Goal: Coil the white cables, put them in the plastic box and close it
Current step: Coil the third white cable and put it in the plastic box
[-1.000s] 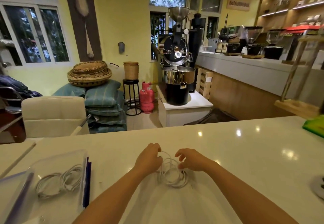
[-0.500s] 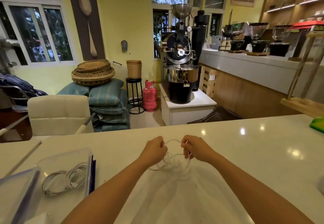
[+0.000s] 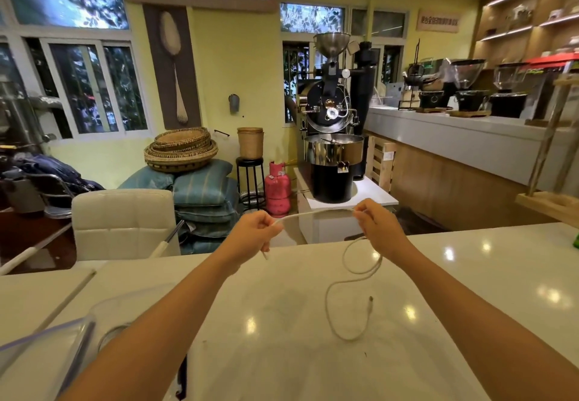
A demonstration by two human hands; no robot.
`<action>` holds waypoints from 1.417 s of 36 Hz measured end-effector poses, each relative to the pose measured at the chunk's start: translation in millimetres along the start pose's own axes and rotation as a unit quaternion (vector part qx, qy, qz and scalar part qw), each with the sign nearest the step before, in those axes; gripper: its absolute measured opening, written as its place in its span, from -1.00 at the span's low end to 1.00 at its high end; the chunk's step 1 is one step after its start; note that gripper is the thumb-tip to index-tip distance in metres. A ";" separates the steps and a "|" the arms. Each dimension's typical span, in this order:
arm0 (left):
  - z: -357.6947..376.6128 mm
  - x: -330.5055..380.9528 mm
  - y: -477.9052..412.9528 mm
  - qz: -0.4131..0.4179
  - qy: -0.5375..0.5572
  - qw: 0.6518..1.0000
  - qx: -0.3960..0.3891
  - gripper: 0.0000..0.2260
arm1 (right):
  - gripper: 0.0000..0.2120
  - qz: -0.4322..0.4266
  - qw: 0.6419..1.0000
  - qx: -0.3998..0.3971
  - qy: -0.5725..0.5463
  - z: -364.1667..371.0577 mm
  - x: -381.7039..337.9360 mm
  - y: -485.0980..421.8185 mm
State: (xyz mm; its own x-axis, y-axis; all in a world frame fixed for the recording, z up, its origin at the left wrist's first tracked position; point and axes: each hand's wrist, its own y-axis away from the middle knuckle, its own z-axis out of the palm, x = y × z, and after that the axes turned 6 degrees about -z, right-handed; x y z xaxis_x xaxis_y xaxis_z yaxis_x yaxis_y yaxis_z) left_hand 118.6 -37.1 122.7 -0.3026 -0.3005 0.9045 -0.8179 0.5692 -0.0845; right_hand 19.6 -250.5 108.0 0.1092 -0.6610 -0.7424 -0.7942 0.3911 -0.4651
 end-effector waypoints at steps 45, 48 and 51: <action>-23.0 64.7 57.7 0.059 0.342 0.892 -0.289 -0.80 | -0.54 -0.037 0.952 -0.170 -0.251 49.8 -97.3 24.8; -21.9 68.1 56.1 0.052 0.318 0.905 -0.279 -0.77 | -0.73 -0.012 0.932 -0.144 -0.333 62.6 -107.0 35.1; -23.9 71.7 53.8 0.049 0.301 0.913 -0.272 -0.75 | -0.65 0.006 0.928 -0.146 -0.344 77.9 -109.7 44.4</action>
State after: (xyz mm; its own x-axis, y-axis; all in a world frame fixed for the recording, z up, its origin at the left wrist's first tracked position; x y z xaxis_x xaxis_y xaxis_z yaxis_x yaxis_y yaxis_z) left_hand 64.6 -9.7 193.0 0.0957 0.1542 0.9834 -0.3886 0.9153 -0.1057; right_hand 19.0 -110.7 131.3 0.3744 -0.0542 -0.9257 -0.9152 0.1386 -0.3783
